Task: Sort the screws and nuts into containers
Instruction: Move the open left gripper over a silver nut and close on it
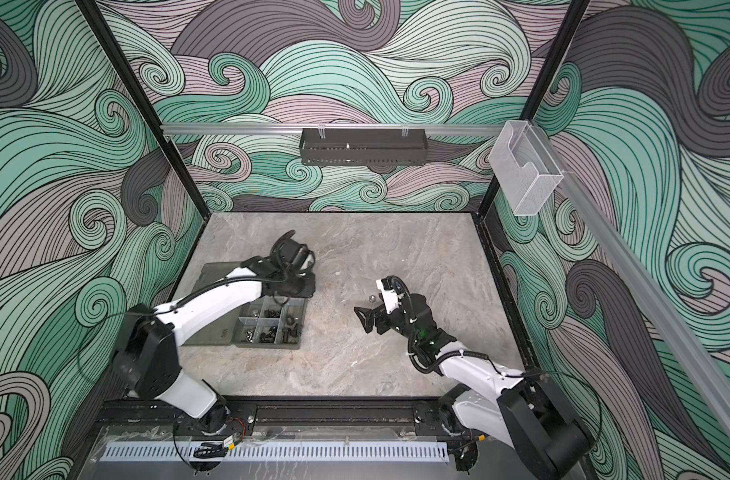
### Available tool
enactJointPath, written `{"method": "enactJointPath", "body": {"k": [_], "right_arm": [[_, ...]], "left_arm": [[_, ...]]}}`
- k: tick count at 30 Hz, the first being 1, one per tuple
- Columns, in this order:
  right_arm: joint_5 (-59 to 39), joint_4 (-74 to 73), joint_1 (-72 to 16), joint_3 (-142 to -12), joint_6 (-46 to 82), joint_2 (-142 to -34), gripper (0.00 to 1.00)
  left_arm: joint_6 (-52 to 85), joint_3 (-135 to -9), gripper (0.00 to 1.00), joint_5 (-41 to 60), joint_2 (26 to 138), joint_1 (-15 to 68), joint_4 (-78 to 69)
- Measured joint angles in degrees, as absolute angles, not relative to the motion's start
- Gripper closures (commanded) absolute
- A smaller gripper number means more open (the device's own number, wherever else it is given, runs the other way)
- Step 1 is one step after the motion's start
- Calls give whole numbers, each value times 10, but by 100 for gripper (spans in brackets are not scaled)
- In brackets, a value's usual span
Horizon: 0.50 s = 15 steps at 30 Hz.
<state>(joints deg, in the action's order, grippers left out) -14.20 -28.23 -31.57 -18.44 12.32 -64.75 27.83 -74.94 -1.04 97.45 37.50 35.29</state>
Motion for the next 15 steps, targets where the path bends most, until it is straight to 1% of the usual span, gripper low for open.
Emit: {"method": "enactJointPath", "body": {"k": [3,7,10,15], "right_arm": [[-147,-262,-304,-171,136,-631,1],[-139,-218,-299,-138,143,-556,0],[-131,-206,-297,-132,146,-525,1],[-124,-189,-289,-131,147,-521,1]], "left_arm": [[284,-848,62,-7,1085,411,354],[291,-947,61,7,1198,441,361],[292,-1001,60,21,1253,452,368],[291,-1051,60,46,1301,465,369]]}}
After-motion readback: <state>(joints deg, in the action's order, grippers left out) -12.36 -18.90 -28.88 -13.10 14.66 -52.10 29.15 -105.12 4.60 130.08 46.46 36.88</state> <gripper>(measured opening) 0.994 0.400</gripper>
